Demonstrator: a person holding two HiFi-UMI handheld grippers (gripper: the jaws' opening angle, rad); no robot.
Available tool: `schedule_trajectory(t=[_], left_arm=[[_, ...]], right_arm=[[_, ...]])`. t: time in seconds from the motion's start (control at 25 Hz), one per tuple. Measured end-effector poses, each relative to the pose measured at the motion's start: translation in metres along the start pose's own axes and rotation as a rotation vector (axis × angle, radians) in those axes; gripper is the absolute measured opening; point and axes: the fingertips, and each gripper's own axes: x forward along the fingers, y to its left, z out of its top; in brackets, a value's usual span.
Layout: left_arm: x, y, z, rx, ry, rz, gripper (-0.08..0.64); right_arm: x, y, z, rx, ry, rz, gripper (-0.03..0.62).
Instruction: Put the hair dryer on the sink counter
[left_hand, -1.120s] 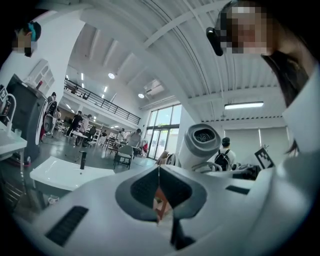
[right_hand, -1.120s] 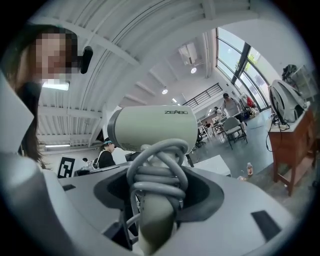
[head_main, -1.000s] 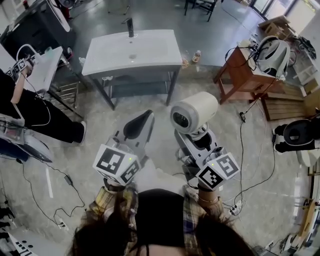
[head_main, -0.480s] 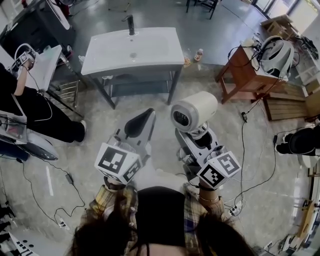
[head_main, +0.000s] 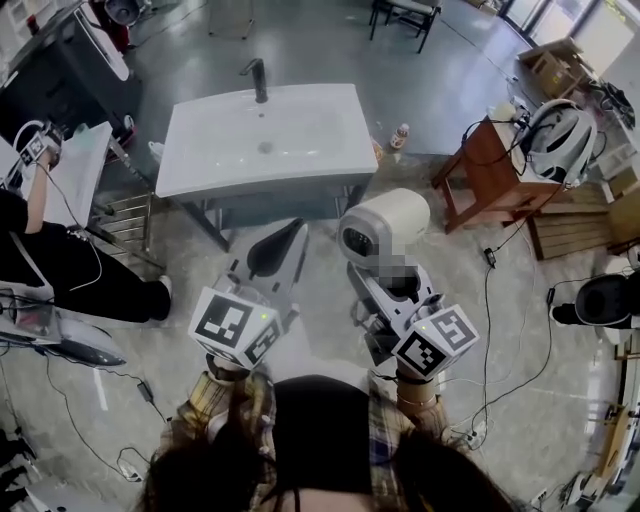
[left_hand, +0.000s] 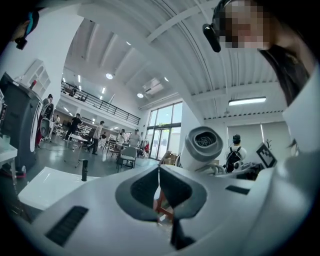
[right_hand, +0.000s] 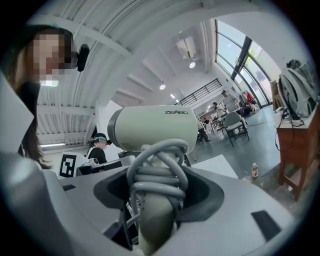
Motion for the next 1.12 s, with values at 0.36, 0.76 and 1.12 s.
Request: schedule_trajectory(t=[0.36, 0.76, 1.12], left_arm=[[0.054, 0.064, 0.005, -0.001, 0.030, -0.062, 0.017], [0.071, 0.124, -0.007, -0.020, 0.073, -0.059, 0.018], [0.077, 0.150, -0.016, -0.047, 0.089, -0.022, 0.017]], right_arm=[[0.078, -0.035, 0.010, 0.003, -0.015, -0.042, 0.276], [0.129, -0.048, -0.004, 0.017, 0.034, -0.099, 0.276], [0.139, -0.071, -0.006, 0.043, 0.060, -0.143, 0.278]])
